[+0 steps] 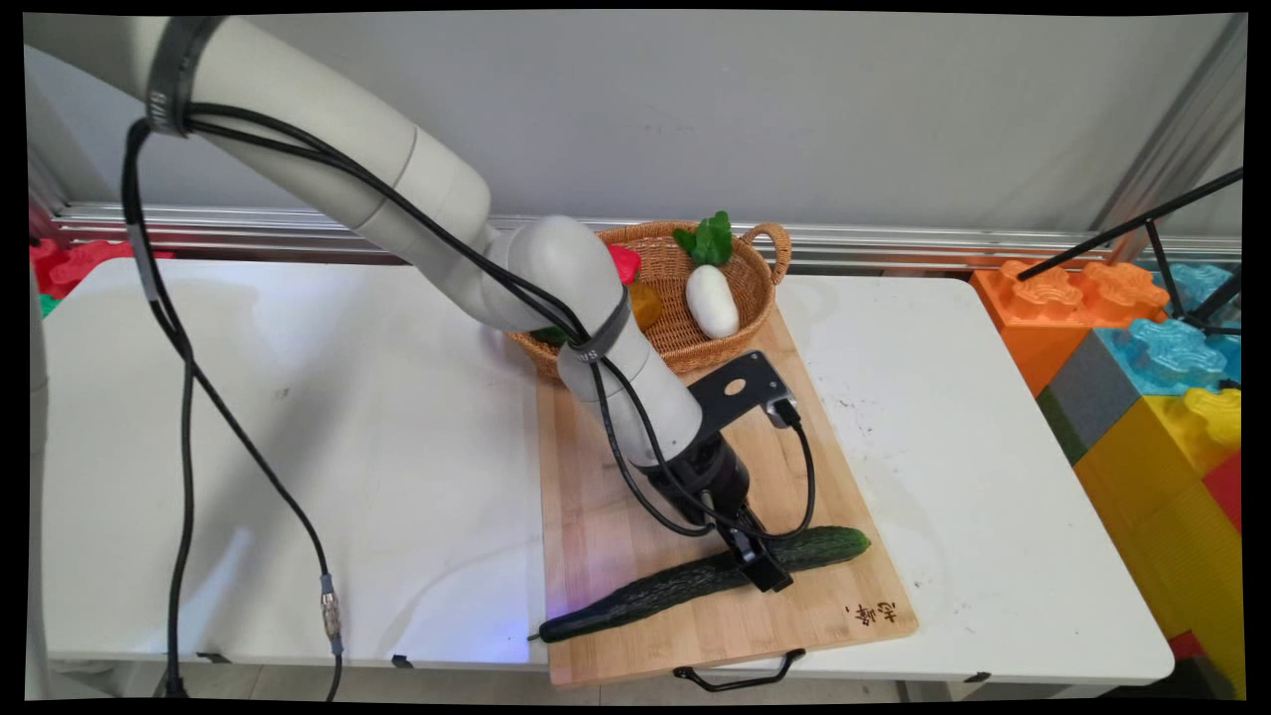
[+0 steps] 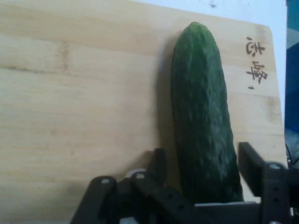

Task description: Pick up the cucumber from the cutting board, then place the picked object in the vegetable basket

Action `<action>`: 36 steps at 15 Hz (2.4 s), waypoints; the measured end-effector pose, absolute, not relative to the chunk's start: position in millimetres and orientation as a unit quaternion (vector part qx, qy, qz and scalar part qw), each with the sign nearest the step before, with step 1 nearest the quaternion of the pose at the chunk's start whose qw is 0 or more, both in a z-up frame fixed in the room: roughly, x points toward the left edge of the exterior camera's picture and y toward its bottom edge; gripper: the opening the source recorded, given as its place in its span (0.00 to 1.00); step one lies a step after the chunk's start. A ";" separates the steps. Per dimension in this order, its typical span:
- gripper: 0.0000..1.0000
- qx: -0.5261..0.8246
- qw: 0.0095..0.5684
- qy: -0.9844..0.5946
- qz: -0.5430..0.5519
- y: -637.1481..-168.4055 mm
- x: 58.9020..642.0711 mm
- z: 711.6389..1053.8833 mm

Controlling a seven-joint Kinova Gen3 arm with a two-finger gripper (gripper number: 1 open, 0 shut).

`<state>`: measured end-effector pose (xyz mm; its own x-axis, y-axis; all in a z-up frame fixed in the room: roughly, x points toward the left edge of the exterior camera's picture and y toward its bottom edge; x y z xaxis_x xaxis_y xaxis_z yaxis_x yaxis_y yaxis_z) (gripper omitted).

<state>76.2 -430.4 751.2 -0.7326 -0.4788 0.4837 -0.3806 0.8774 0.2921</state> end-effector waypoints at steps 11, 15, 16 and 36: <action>0.00 0.222 0.298 -0.925 -0.081 -434.4 74.8 785.4; 0.00 0.226 0.301 -0.924 -0.072 -430.8 82.6 831.7; 0.00 0.226 0.303 -0.924 -0.062 -430.8 84.8 849.0; 0.00 0.163 0.291 -0.921 0.200 -579.4 136.7 938.1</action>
<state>136.7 -579.4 938.1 -0.7778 -0.1844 0.6008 -0.4170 0.8667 -0.2738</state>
